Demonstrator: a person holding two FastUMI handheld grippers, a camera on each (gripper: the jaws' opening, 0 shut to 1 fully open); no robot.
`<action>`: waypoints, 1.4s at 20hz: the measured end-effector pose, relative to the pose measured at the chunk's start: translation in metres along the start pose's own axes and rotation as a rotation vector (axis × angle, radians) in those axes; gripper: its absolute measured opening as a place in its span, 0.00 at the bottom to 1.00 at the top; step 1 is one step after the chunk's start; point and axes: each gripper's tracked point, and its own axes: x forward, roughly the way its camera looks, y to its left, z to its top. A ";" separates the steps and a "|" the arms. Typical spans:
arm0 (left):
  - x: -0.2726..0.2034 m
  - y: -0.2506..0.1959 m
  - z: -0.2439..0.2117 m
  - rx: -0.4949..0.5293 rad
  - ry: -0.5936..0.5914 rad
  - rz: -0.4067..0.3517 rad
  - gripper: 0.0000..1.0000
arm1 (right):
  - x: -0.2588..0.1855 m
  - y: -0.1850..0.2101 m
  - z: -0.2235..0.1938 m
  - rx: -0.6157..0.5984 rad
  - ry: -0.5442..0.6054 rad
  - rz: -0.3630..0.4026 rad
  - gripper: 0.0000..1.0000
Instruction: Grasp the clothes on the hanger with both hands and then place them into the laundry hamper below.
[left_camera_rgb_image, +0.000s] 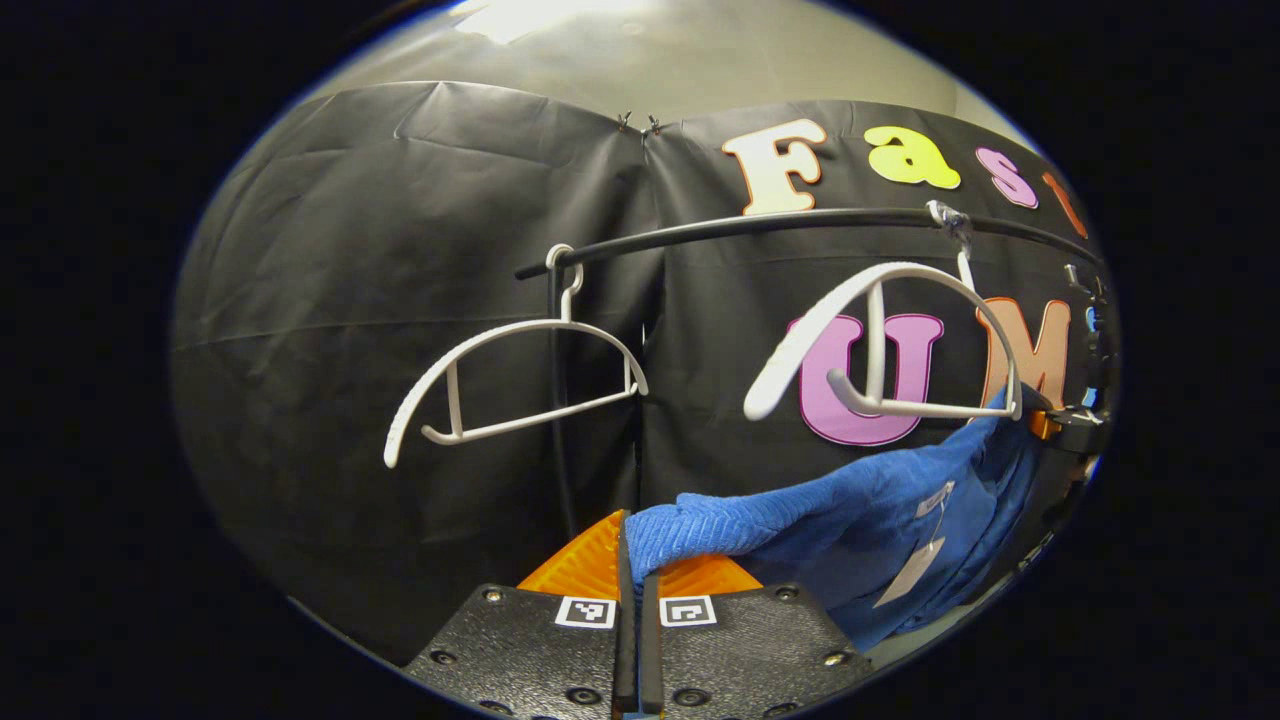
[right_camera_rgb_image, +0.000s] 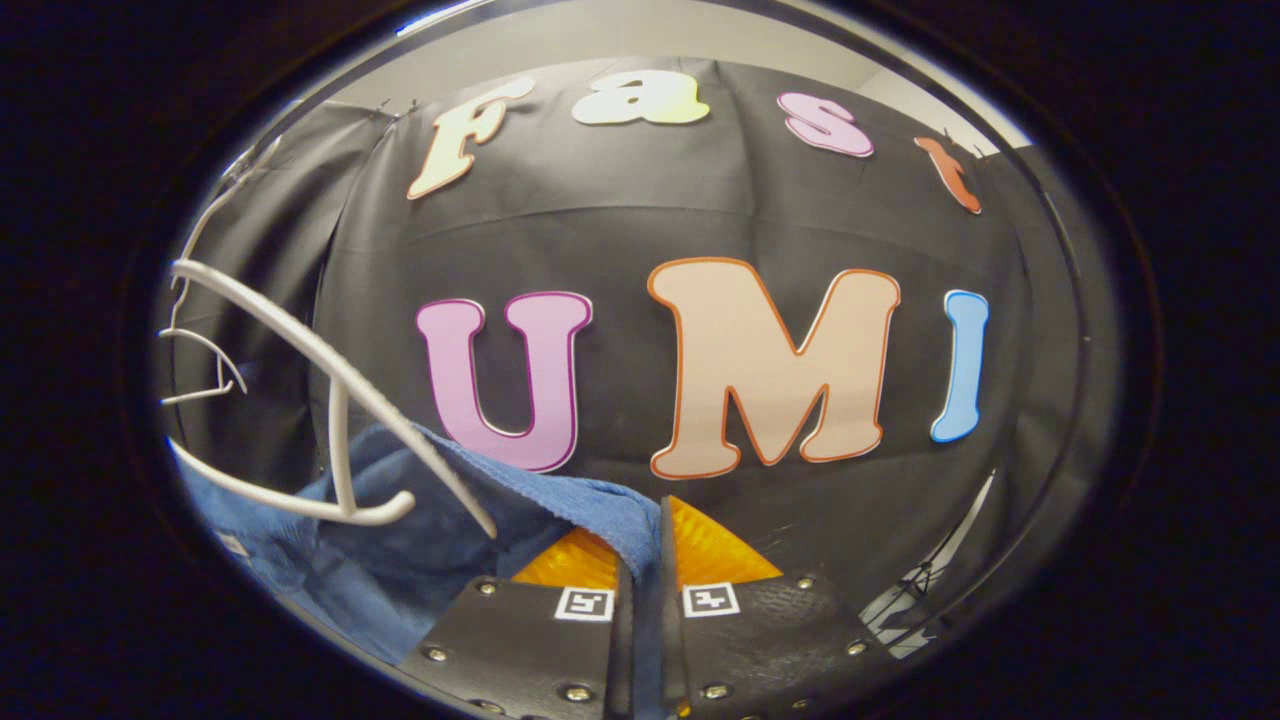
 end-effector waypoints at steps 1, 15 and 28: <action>0.000 -0.001 -0.004 -0.007 0.010 0.000 0.02 | 0.001 -0.002 -0.007 -0.006 0.009 0.002 0.11; -0.006 -0.022 -0.026 0.018 0.052 -0.024 0.02 | -0.032 0.009 -0.072 -0.058 0.109 0.054 0.11; -0.004 -0.138 -0.062 0.005 0.115 -0.297 0.02 | -0.073 0.063 -0.107 -0.030 0.170 0.211 0.11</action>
